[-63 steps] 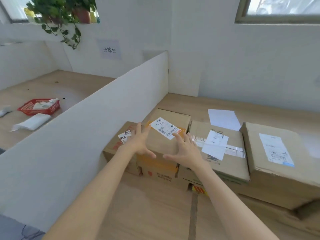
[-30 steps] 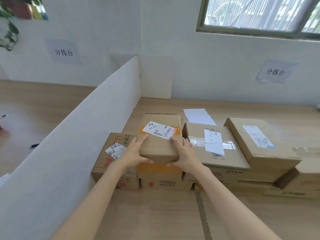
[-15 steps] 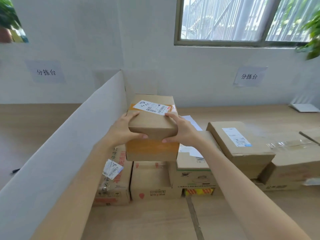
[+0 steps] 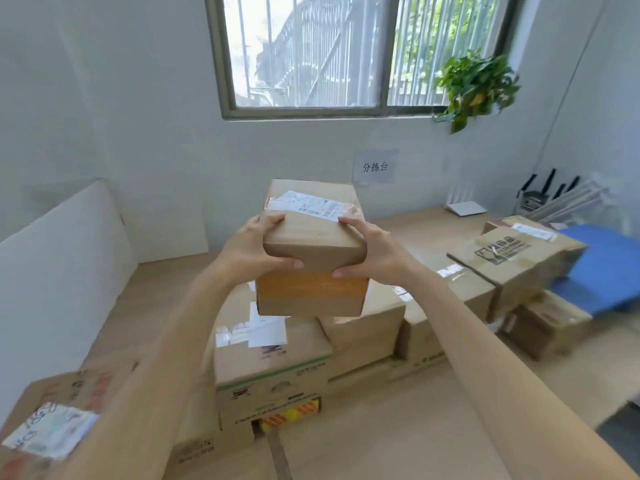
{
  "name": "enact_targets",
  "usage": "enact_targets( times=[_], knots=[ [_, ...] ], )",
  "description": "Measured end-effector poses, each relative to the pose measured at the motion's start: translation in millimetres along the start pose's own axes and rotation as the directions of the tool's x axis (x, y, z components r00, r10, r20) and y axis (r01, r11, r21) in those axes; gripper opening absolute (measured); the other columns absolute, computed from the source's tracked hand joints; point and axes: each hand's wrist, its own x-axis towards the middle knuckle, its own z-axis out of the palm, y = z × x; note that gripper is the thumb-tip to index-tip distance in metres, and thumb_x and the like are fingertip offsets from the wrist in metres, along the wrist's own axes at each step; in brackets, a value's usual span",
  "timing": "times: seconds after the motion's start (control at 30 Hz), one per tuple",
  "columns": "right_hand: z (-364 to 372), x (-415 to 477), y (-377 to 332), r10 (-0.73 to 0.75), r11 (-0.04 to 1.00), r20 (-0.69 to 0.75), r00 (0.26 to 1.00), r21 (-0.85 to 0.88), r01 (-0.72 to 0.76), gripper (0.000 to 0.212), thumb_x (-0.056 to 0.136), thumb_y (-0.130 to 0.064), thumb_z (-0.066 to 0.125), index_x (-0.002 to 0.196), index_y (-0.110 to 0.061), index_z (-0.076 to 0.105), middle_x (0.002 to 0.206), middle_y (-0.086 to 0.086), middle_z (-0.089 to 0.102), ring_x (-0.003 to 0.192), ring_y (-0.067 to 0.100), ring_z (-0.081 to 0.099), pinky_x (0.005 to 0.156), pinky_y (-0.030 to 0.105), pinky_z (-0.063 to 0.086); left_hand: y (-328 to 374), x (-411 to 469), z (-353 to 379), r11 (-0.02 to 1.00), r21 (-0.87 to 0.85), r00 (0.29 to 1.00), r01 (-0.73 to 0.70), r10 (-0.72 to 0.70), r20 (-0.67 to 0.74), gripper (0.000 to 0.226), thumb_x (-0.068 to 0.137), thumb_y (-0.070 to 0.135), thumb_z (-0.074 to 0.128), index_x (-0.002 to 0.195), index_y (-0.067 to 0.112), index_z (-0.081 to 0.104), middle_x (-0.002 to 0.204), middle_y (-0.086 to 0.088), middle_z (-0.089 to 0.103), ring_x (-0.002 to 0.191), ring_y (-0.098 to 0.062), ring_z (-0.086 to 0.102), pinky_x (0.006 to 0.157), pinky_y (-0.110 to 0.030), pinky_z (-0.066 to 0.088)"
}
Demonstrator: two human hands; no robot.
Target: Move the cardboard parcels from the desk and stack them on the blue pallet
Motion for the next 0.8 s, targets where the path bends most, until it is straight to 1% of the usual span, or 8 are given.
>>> enact_targets(
  times=[0.2,0.3,0.4,0.47,0.53,0.63,0.73,0.8],
  knots=[
    [-115.6,-49.7,115.4,0.092,0.992,-0.094,0.991,-0.077,-0.099,0.104,0.059,-0.042,0.089,0.146,-0.036,0.031,0.139,0.003,0.046,0.124,0.021,0.045,0.093,0.031,0.040,114.2,59.6,120.0,0.994,-0.050,0.992,-0.099,0.102,0.068,0.101,0.052,0.056,0.083,0.141,0.038,0.038,0.146,0.008,0.037,0.132,-0.016,0.038,0.110,-0.037,0.034],
    [-175.6,-81.6,171.3,0.117,0.985,-0.129,0.985,-0.111,-0.132,0.103,0.062,-0.041,0.088,0.147,-0.032,0.030,0.141,0.003,0.045,0.125,0.022,0.044,0.096,0.034,0.041,176.1,82.9,180.8,0.985,-0.096,0.983,-0.145,0.154,0.101,0.104,0.048,0.062,0.080,0.141,0.039,0.037,0.148,0.007,0.034,0.134,-0.017,0.035,0.111,-0.041,0.033],
    [-229.6,-116.3,225.4,0.154,0.976,-0.173,0.973,-0.129,-0.178,0.101,0.063,-0.040,0.088,0.147,-0.030,0.032,0.143,0.001,0.042,0.129,0.021,0.041,0.103,0.036,0.038,236.9,102.2,240.0,0.974,-0.123,0.969,-0.192,0.208,0.136,0.100,0.054,0.058,0.081,0.141,0.042,0.035,0.151,0.007,0.031,0.135,-0.019,0.033,0.110,-0.041,0.032],
    [-261.0,-137.8,258.4,0.197,0.965,-0.203,0.959,-0.134,-0.226,0.102,0.063,-0.040,0.088,0.147,-0.031,0.031,0.144,0.001,0.041,0.129,0.021,0.040,0.103,0.036,0.037,275.6,113.3,277.0,0.966,-0.128,0.957,-0.225,0.244,0.157,0.099,0.059,0.054,0.084,0.143,0.041,0.034,0.152,0.007,0.029,0.136,-0.020,0.032,0.109,-0.039,0.032],
    [-289.0,-158.5,287.4,0.247,0.950,-0.226,0.942,-0.136,-0.282,0.103,0.062,-0.041,0.088,0.147,-0.033,0.030,0.144,0.001,0.040,0.128,0.022,0.040,0.103,0.040,0.039,310.7,122.8,310.7,0.957,-0.137,0.943,-0.257,0.280,0.183,0.097,0.063,0.050,0.084,0.144,0.039,0.033,0.153,0.005,0.028,0.137,-0.020,0.030,0.107,-0.037,0.030],
    [-327.0,-185.7,328.8,0.301,0.929,-0.258,0.918,-0.135,-0.343,0.105,0.062,-0.043,0.087,0.148,-0.033,0.028,0.148,-0.001,0.036,0.132,0.023,0.038,0.106,0.046,0.037,356.6,140.2,356.7,0.939,-0.151,0.913,-0.308,0.336,0.232,0.097,0.063,0.052,0.083,0.144,0.039,0.032,0.152,0.004,0.028,0.137,-0.020,0.030,0.107,-0.037,0.030],
    [-357.6,-207.1,367.6,0.353,0.908,-0.301,0.886,-0.118,-0.402,0.106,0.060,-0.044,0.088,0.148,-0.034,0.028,0.150,-0.004,0.034,0.133,0.022,0.036,0.109,0.047,0.035,396.1,158.4,400.1,0.922,-0.162,0.886,-0.352,0.384,0.261,0.099,0.061,0.056,0.082,0.144,0.040,0.032,0.152,0.006,0.028,0.136,-0.020,0.031,0.105,-0.037,0.033],
    [-376.0,-216.3,393.4,0.377,0.899,-0.325,0.867,-0.098,-0.428,0.106,0.060,-0.041,0.089,0.148,-0.034,0.029,0.150,-0.005,0.034,0.133,0.021,0.036,0.110,0.045,0.033,420.1,171.1,428.2,0.912,-0.179,0.869,-0.368,0.406,0.284,0.098,0.062,0.054,0.082,0.144,0.040,0.031,0.153,0.006,0.026,0.135,-0.021,0.032,0.104,-0.038,0.035]
  ],
)
